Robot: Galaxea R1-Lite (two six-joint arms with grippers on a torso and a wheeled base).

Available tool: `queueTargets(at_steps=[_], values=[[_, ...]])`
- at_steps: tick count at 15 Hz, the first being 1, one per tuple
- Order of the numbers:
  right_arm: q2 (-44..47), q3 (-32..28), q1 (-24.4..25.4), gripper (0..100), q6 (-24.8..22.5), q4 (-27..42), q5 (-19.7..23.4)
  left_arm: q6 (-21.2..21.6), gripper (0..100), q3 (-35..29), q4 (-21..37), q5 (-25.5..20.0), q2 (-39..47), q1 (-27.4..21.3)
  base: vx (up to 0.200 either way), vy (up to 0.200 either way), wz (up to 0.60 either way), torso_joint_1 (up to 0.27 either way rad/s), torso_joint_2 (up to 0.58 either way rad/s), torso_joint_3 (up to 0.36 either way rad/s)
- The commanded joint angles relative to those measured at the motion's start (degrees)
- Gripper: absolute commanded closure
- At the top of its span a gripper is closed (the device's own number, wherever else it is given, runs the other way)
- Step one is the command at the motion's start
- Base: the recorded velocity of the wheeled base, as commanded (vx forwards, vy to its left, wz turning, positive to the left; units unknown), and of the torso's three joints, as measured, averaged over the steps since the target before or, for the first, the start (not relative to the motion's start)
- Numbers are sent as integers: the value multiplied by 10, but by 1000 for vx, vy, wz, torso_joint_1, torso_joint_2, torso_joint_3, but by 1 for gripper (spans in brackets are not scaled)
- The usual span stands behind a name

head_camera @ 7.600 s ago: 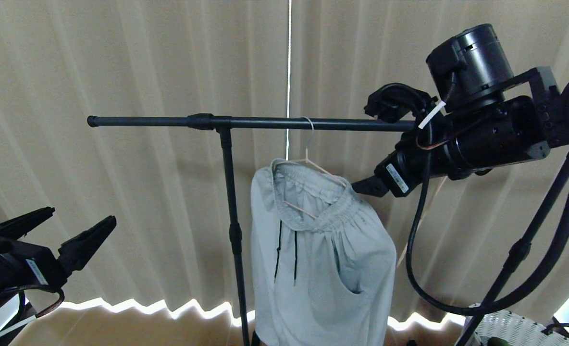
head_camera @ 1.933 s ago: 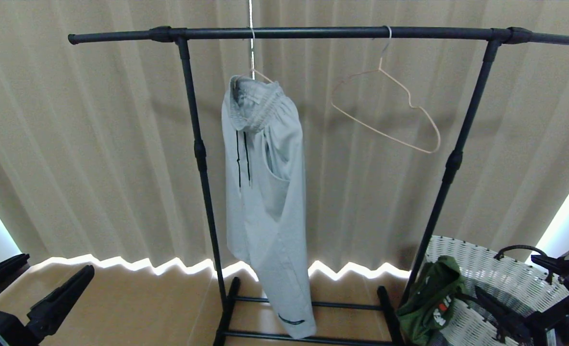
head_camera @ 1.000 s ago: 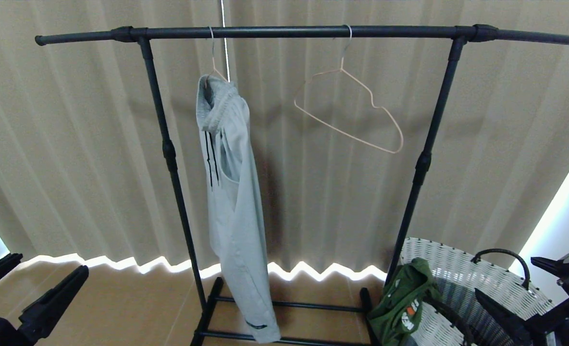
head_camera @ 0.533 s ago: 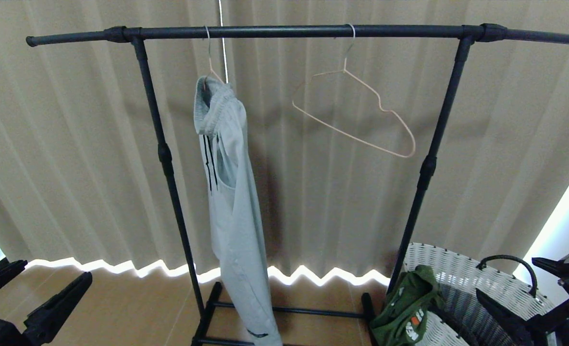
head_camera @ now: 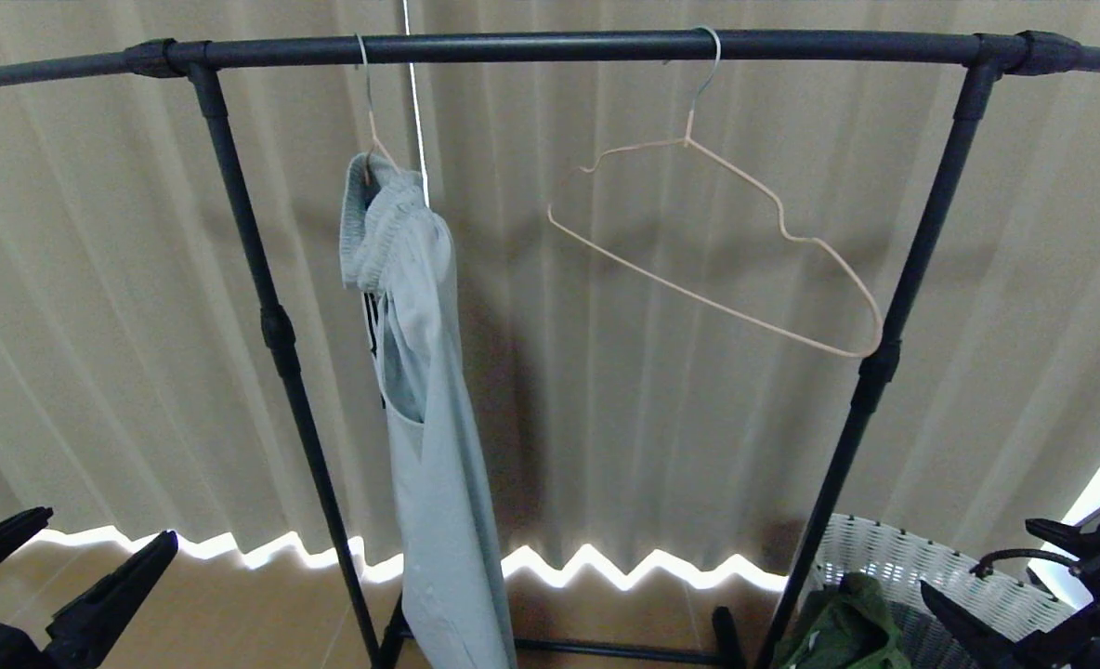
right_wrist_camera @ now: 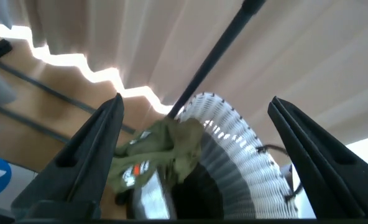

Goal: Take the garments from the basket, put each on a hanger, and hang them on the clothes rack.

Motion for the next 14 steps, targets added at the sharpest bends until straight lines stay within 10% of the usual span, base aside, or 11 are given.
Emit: queueTargets(at_steps=[1,6,14], values=[[16,14,0,0,-6,4,-1,1,0,2,-1,0,-1,-2,0,0,0,0,0,0],[170,-14,-72,0,-128,30,11,0,0,-2,-1,-1,-8,-3,0,0,0,0,0,0],[466,-95,-111,0,-143,-15,8,0,0,-6,-1,-2,-31,-4,0,0,0,0,0,0]])
